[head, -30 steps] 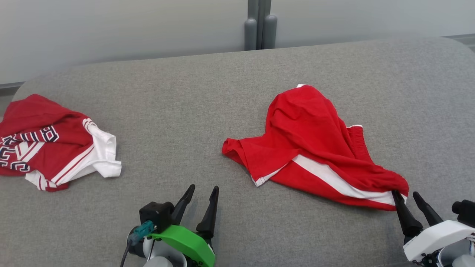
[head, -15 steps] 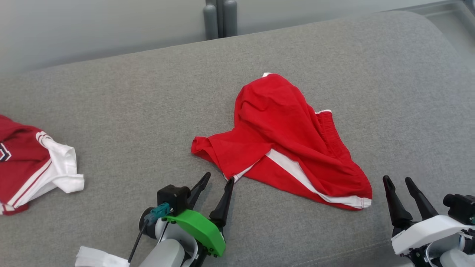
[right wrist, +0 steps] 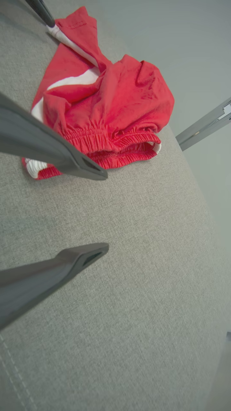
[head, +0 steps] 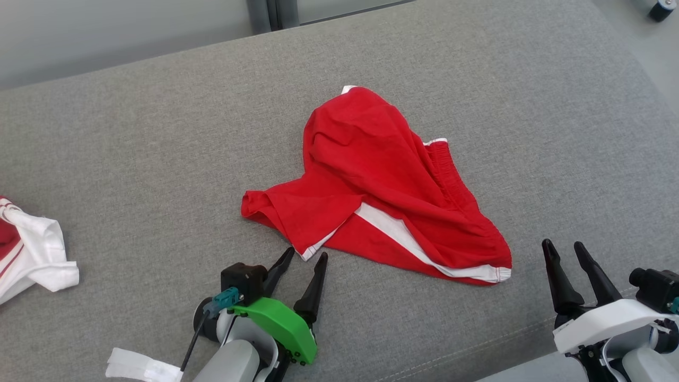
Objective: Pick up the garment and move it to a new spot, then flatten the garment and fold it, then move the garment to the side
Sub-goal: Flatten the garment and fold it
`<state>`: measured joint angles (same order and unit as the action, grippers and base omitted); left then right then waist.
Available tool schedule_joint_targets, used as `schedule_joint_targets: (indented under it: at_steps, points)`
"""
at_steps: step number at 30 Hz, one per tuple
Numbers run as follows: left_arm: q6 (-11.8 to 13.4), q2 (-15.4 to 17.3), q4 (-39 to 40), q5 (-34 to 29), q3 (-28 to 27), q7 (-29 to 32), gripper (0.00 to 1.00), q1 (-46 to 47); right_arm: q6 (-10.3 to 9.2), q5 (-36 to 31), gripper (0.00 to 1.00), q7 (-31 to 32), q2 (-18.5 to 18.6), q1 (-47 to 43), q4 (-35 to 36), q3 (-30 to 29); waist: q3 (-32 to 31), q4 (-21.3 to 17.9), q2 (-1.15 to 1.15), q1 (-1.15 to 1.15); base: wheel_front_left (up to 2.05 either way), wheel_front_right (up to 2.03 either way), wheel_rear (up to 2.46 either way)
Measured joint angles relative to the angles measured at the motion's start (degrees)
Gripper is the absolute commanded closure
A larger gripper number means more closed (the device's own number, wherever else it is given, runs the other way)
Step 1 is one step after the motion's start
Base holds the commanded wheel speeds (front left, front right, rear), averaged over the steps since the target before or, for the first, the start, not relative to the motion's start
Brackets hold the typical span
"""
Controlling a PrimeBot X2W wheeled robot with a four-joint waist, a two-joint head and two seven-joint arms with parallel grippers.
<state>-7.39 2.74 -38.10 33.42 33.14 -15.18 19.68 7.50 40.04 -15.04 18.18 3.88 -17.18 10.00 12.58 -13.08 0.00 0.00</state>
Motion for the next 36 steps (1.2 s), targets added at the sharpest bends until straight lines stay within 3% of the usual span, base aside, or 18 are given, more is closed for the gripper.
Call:
schedule_joint_targets:
  at_steps: [14, 15, 17, 27, 32, 36]
  points:
    - [0.0, 0.0, 3.5, -0.6, -0.1, 0.0, 0.00, 0.6, 0.00, -0.4, 0.00, 0.0, -0.9, 0.8, 0.2, 0.4, 0.8, -1.1, 0.00, 0.00, 0.00, 0.00, 0.00]
    - [0.0, -0.1, 3.5, -0.6, -0.2, 0.0, 0.27, 0.8, 0.00, -0.4, 0.00, 0.0, -0.9, 0.9, 0.2, 0.4, 0.9, -1.2, 0.00, 0.00, 0.00, 0.00, 0.00]
    - [0.0, 0.0, 4.3, -0.7, -1.4, 0.0, 1.00, 1.0, 0.00, -0.4, 0.00, 0.0, -1.0, 1.1, 0.1, 0.4, 1.1, -1.4, 0.00, 0.00, 0.00, 0.00, 0.00]
    - [0.0, 0.5, 18.2, -3.7, -8.3, 0.0, 1.00, 0.1, 0.00, -0.2, 0.00, 0.0, -1.8, 1.0, -0.3, -0.6, 1.0, 0.9, 0.00, 0.00, 0.00, 0.00, 0.00]
    - [0.0, 1.5, 20.7, -5.6, -12.5, 0.0, 1.00, -2.4, 0.00, 0.2, 0.00, 0.0, -2.1, 0.3, -0.6, -0.7, -0.1, 5.0, 0.00, 0.00, 0.00, 0.00, 0.00]
    - [0.0, 2.5, 20.9, -6.4, -11.5, 0.0, 1.00, -4.5, 0.00, 0.3, 0.00, 0.0, -2.3, -0.1, -0.8, -0.8, -0.9, 8.4, 0.00, 0.00, 0.00, 0.00, 0.00]
